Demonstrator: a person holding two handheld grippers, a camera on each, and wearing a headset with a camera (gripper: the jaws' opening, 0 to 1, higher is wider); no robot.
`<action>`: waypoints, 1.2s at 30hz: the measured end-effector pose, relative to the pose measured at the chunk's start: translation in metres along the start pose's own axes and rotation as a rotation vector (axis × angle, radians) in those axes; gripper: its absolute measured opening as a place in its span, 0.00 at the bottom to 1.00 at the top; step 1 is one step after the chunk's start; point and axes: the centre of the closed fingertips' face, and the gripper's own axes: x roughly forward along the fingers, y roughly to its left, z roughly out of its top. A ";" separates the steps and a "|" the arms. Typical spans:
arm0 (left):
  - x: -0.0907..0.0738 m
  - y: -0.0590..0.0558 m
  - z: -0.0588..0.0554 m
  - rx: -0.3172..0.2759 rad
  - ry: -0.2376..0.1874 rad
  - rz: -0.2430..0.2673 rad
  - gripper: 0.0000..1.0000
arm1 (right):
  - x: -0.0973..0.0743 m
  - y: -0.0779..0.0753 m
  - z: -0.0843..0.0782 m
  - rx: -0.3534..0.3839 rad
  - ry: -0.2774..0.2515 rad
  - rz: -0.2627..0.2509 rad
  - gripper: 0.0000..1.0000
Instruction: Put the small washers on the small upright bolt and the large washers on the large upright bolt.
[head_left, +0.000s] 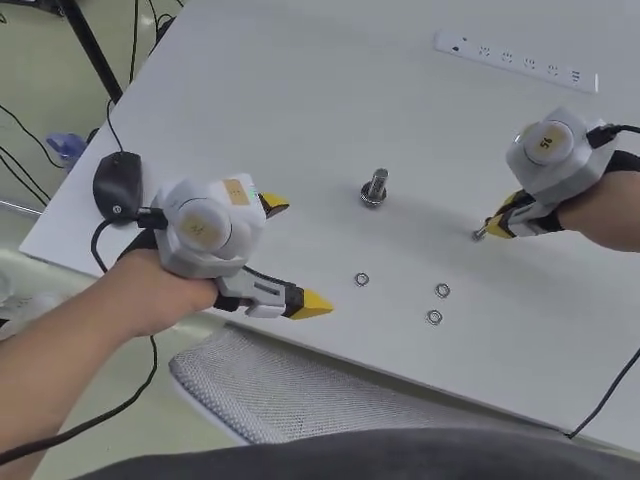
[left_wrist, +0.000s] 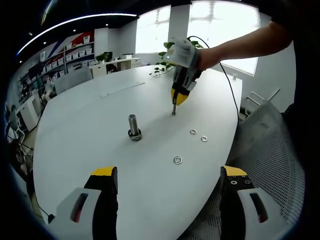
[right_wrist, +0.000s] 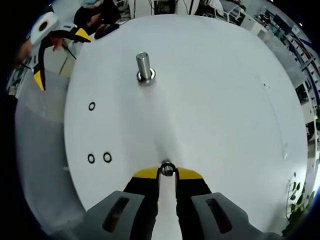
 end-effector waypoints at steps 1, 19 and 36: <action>0.000 0.001 -0.001 0.001 0.002 0.001 0.84 | 0.002 0.000 0.000 -0.003 0.002 0.000 0.12; 0.000 0.005 -0.006 -0.019 0.011 0.007 0.84 | 0.026 0.000 -0.003 -0.026 0.039 0.030 0.12; 0.001 0.006 -0.004 -0.017 0.003 0.004 0.83 | 0.027 0.003 -0.003 -0.047 0.055 0.035 0.13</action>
